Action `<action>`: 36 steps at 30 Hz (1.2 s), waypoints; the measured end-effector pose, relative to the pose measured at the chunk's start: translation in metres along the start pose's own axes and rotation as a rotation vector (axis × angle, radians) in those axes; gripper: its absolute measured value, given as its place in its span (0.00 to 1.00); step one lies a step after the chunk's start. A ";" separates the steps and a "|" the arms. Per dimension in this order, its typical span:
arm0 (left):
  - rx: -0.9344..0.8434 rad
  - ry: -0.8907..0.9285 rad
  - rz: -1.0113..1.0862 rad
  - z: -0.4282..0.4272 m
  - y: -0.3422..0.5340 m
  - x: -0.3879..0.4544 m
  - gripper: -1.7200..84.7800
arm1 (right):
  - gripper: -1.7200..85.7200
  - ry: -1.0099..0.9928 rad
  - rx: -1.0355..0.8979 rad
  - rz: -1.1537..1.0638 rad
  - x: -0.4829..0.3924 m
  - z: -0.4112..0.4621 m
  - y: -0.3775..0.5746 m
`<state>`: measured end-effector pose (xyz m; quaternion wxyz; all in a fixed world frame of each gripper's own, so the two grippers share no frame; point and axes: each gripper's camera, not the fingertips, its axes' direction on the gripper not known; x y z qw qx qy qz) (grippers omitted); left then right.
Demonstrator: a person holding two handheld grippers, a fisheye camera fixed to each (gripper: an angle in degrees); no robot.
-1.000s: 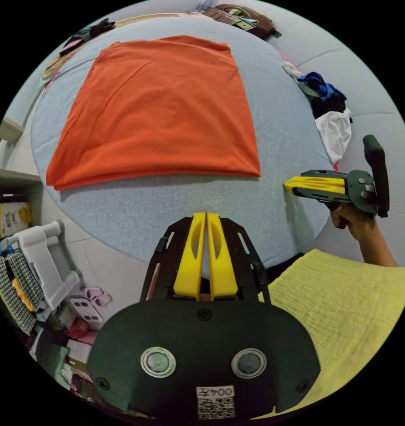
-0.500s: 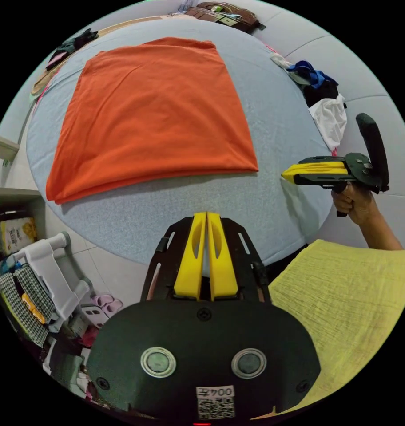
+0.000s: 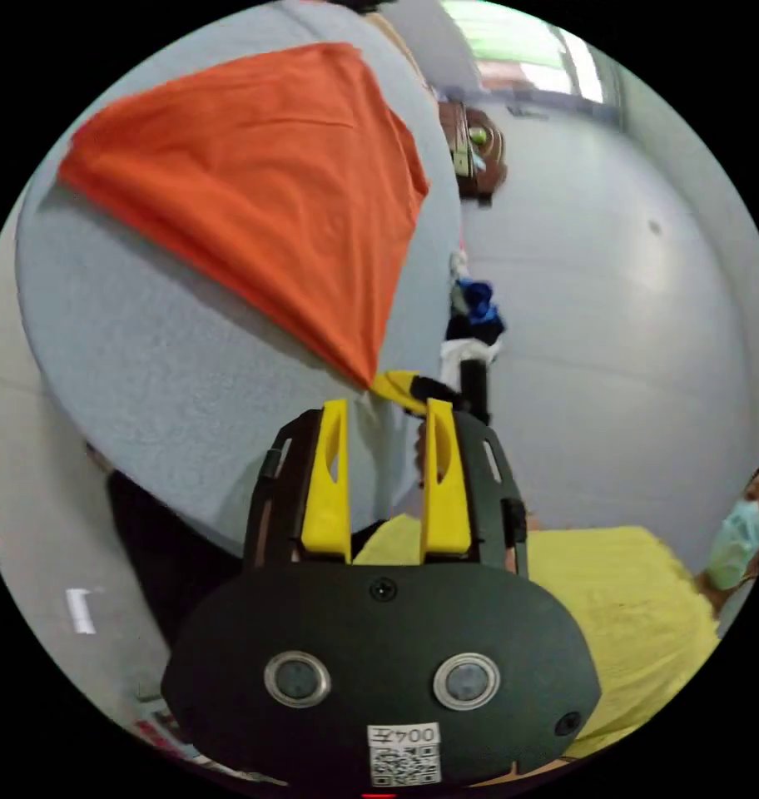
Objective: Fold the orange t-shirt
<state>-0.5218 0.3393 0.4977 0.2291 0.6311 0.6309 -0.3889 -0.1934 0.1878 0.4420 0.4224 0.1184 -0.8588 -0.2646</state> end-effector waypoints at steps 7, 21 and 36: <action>0.088 0.183 -0.191 -0.040 0.011 0.009 0.24 | 0.06 -0.209 0.054 0.056 0.044 -0.006 -0.018; 0.180 0.286 -0.135 -0.061 0.029 0.149 0.08 | 0.06 -0.227 0.054 -0.040 0.051 0.014 -0.050; 0.187 0.285 -0.045 -0.117 0.149 0.389 0.06 | 0.28 -0.447 0.132 0.087 0.143 0.113 -0.231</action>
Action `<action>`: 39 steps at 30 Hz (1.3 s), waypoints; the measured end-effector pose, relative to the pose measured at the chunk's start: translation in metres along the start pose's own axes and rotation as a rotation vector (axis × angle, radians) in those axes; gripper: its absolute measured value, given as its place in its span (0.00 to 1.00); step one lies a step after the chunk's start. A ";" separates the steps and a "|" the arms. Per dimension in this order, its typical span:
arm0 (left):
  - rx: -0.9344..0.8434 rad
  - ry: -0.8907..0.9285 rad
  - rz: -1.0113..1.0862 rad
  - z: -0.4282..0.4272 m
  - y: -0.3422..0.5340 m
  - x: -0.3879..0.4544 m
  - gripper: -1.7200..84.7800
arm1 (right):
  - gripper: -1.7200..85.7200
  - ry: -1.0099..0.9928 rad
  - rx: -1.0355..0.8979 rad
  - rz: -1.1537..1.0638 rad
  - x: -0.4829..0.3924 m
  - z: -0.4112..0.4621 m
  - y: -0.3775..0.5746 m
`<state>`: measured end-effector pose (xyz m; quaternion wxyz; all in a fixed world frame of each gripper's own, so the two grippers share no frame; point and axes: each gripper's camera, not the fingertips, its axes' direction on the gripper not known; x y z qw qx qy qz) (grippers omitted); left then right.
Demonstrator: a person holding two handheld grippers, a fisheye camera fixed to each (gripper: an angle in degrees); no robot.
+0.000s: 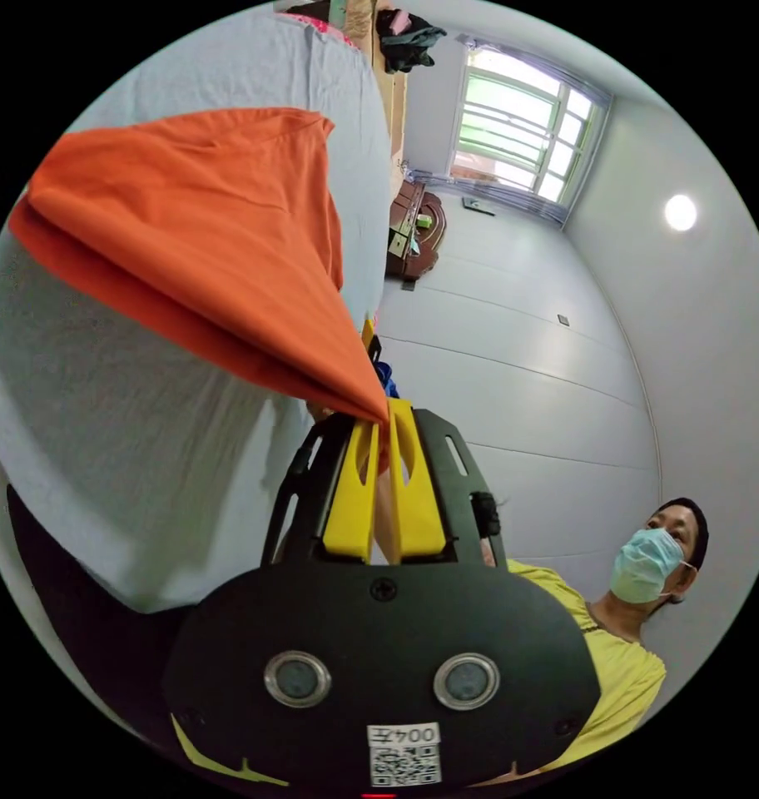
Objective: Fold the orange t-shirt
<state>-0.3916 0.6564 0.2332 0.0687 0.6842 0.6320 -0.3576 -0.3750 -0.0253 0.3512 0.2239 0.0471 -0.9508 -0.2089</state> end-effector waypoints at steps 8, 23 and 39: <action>0.069 -0.100 0.079 -0.027 0.116 0.115 0.06 | 0.06 0.080 0.017 -0.189 0.007 0.139 -0.021; 0.272 -0.031 0.367 -0.276 0.431 0.380 0.06 | 0.05 0.069 -0.254 -0.649 -0.048 0.663 0.221; 0.698 -0.142 0.299 -0.640 0.681 0.608 0.06 | 0.04 0.120 -0.631 -0.615 0.095 1.469 0.327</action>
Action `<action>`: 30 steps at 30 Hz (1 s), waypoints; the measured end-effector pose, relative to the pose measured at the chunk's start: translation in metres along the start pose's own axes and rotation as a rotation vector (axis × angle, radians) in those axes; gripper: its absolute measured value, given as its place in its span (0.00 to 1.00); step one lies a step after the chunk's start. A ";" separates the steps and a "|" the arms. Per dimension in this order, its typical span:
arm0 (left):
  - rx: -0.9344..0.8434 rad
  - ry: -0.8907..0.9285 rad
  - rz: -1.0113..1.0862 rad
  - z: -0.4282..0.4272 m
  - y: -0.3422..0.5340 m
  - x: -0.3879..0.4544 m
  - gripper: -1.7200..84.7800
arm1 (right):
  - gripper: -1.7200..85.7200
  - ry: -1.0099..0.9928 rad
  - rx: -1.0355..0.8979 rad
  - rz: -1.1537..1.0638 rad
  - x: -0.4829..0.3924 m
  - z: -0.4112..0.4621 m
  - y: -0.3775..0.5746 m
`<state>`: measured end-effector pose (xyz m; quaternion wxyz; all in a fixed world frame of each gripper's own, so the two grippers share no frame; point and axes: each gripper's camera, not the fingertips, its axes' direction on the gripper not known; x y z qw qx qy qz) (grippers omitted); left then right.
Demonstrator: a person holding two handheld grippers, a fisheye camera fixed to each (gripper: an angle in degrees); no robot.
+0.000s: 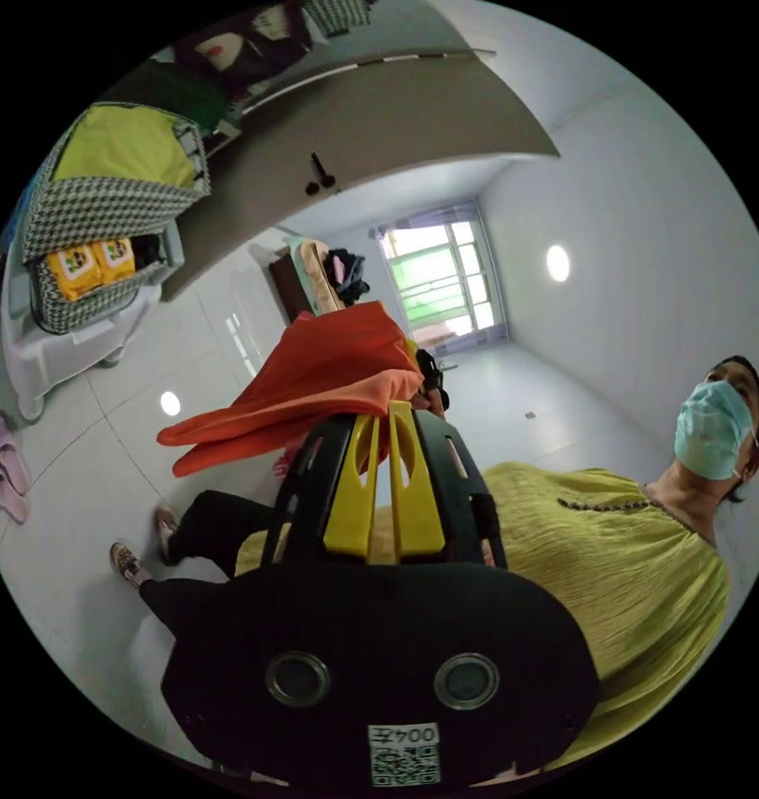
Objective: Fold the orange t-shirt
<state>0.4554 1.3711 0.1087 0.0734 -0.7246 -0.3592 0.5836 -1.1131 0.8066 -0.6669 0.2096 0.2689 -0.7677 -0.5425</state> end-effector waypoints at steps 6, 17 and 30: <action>0.133 -0.037 -0.028 -0.086 -0.094 0.058 0.06 | 0.04 0.022 -0.148 -0.049 0.078 0.253 -0.164; 0.228 -0.200 -0.002 -0.239 -0.366 0.195 0.06 | 0.04 0.040 -0.277 -0.208 0.196 0.719 -0.494; -0.071 -0.376 -0.322 -0.298 -0.455 0.169 0.05 | 0.04 0.395 -0.369 0.010 0.481 1.060 -0.482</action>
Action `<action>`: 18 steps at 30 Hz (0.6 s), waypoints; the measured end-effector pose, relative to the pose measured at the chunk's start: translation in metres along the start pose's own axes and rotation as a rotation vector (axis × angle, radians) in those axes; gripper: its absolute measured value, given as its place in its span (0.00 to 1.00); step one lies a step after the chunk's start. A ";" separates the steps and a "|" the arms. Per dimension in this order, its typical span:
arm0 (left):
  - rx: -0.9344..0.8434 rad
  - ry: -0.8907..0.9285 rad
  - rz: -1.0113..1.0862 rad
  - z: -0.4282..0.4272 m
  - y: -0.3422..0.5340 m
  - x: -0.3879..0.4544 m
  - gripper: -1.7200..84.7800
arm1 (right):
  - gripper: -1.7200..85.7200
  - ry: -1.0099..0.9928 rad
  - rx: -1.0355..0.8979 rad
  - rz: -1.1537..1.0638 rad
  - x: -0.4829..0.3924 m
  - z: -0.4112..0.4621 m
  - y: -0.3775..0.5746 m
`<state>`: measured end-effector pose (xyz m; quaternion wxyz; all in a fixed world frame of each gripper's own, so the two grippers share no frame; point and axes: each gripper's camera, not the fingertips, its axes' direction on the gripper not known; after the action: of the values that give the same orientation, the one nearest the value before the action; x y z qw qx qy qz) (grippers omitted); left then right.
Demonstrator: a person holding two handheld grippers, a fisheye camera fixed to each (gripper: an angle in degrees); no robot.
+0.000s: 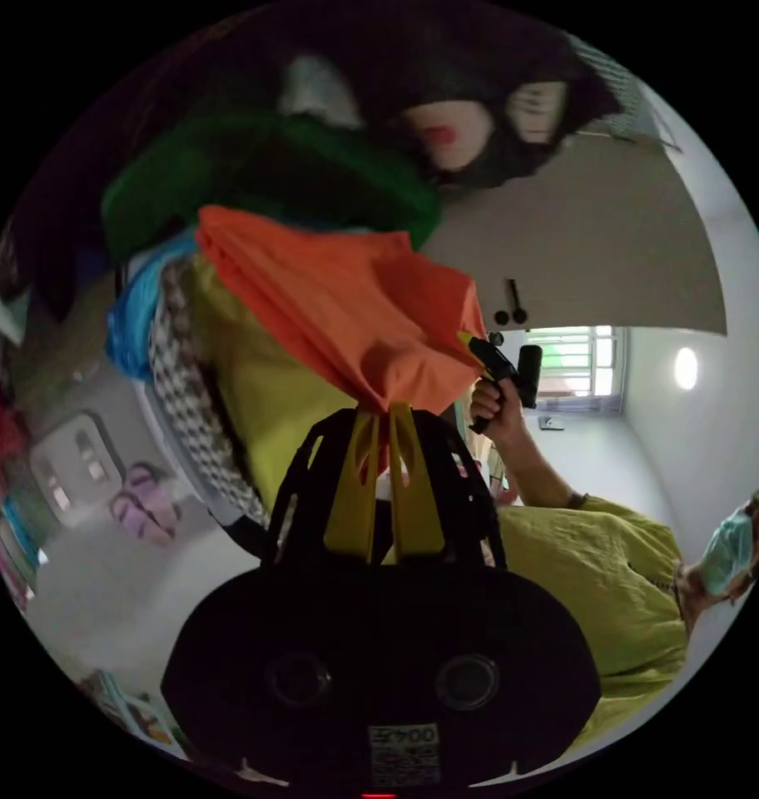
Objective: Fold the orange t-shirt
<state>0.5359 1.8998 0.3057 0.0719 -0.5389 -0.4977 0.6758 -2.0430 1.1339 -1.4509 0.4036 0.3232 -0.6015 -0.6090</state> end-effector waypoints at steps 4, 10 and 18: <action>-0.027 0.026 -0.052 -0.005 0.015 0.005 0.05 | 0.04 -0.016 0.025 0.095 0.044 0.082 0.003; -0.042 0.021 -0.025 -0.041 0.038 0.065 0.05 | 0.04 -0.026 0.037 0.104 0.056 0.161 -0.021; -0.028 0.011 -0.067 -0.065 0.070 0.118 0.05 | 0.04 -0.039 0.029 0.162 0.079 0.258 -0.042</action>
<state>0.5707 1.9788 0.1810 0.0897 -0.5266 -0.5244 0.6631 -2.3112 1.1840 -1.4679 0.4350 0.2675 -0.6420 -0.5718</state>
